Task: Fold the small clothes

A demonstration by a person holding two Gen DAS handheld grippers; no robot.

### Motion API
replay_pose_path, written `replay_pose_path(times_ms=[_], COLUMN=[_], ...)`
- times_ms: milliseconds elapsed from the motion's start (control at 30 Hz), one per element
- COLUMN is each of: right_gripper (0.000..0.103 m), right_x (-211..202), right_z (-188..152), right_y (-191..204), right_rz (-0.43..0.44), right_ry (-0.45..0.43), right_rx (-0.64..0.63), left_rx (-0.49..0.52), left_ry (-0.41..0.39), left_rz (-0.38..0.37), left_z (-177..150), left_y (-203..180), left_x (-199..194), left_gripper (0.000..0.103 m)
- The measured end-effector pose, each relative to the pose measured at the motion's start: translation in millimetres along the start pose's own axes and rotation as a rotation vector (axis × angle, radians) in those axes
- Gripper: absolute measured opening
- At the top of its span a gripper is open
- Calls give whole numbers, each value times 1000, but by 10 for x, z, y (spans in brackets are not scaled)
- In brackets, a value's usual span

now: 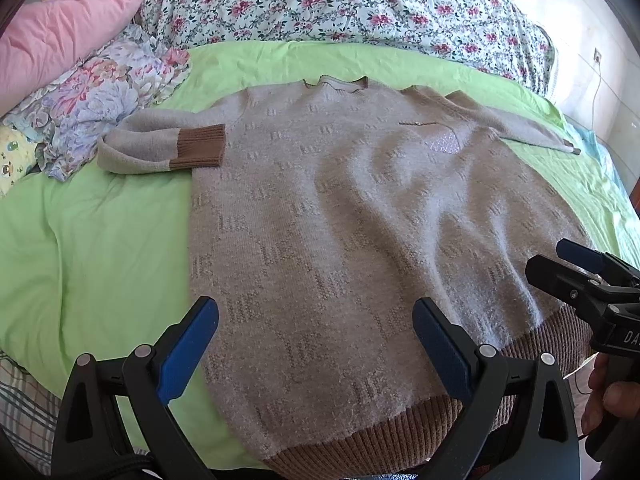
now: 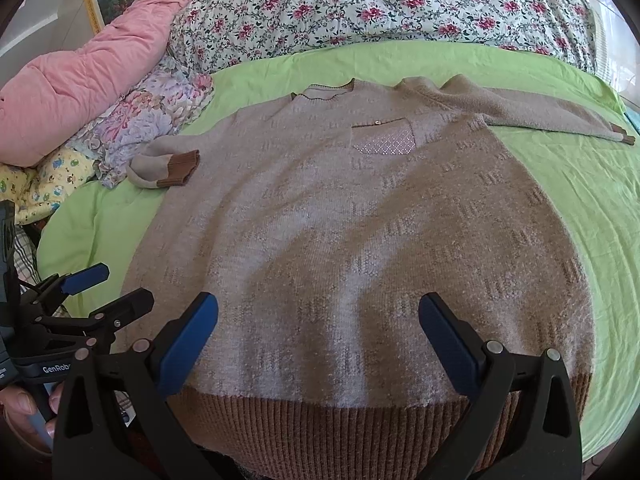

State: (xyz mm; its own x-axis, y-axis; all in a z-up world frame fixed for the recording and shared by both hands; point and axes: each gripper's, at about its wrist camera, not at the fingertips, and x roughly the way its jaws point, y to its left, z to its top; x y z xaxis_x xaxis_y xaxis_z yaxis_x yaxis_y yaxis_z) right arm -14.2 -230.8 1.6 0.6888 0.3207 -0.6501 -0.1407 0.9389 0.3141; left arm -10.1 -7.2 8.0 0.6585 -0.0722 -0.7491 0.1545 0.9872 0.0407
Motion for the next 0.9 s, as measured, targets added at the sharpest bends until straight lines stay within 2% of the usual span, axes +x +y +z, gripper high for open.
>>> replay_pose_path(times_ms=[700,900], right_gripper=[100,100], right_x=[-22,-16], right_z=[6,54], right_y=[0,-118], right_rz=[15,17], right_ry=[-8,-9], right_rx=[16,41], left_rx=[2,11], left_ry=[8,5], left_rz=[4,-1], left_z=[12,84], left_y=[-25,-46], left_x=[12,46], left_gripper=[98,98])
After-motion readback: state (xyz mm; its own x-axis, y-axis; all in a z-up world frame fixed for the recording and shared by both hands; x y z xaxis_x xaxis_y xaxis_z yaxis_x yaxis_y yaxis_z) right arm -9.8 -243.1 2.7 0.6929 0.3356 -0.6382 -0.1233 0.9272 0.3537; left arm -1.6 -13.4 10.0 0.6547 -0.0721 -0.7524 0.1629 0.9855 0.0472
